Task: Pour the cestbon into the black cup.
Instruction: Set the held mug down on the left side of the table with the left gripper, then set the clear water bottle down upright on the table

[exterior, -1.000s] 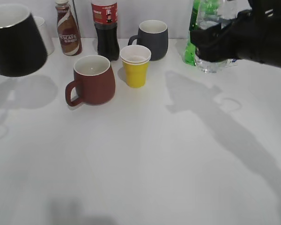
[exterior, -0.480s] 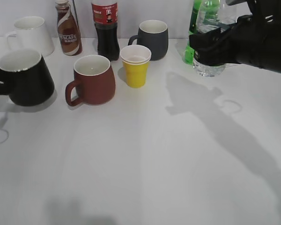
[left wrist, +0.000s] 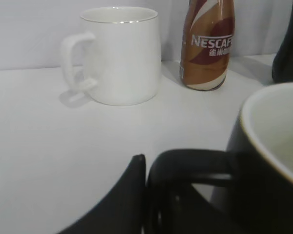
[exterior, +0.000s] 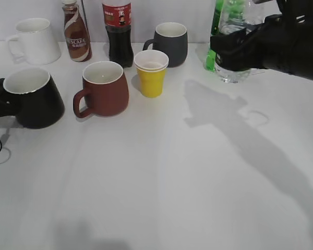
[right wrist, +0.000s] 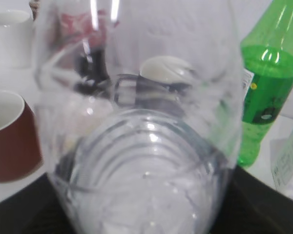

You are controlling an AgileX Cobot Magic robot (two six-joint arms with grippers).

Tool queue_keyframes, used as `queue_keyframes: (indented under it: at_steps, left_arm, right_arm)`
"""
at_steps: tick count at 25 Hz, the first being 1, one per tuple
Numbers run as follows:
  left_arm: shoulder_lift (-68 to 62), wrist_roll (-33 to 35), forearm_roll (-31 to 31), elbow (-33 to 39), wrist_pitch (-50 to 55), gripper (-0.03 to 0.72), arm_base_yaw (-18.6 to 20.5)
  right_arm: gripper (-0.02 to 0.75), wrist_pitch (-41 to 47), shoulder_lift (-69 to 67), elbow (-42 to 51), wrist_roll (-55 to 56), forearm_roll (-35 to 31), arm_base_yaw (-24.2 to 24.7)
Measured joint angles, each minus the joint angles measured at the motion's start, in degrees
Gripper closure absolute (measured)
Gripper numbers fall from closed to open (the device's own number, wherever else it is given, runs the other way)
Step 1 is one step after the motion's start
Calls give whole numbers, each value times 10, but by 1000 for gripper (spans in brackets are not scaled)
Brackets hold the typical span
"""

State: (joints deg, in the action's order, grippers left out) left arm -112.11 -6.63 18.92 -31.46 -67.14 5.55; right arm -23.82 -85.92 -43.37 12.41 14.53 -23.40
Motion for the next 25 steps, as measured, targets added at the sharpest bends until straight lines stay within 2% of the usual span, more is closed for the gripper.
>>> queue_keyframes:
  at_steps: [5, 7, 20, 25]
  left_arm:
    - [0, -3, -3, 9, -15, 465, 0]
    - [0, -3, -6, 16, -18, 437, 0]
    - [43, -3, -59, 79, -19, 421, 0]
    - [81, -3, -60, 115, -19, 422, 0]
  right_arm:
    - [266, -6, 0, 0, 1, 0, 0]
    - [266, -6, 0, 0, 1, 0, 0]
    - [266, -7, -3, 0, 2, -18, 1]
    - [266, -57, -55, 18, 2, -42, 32]
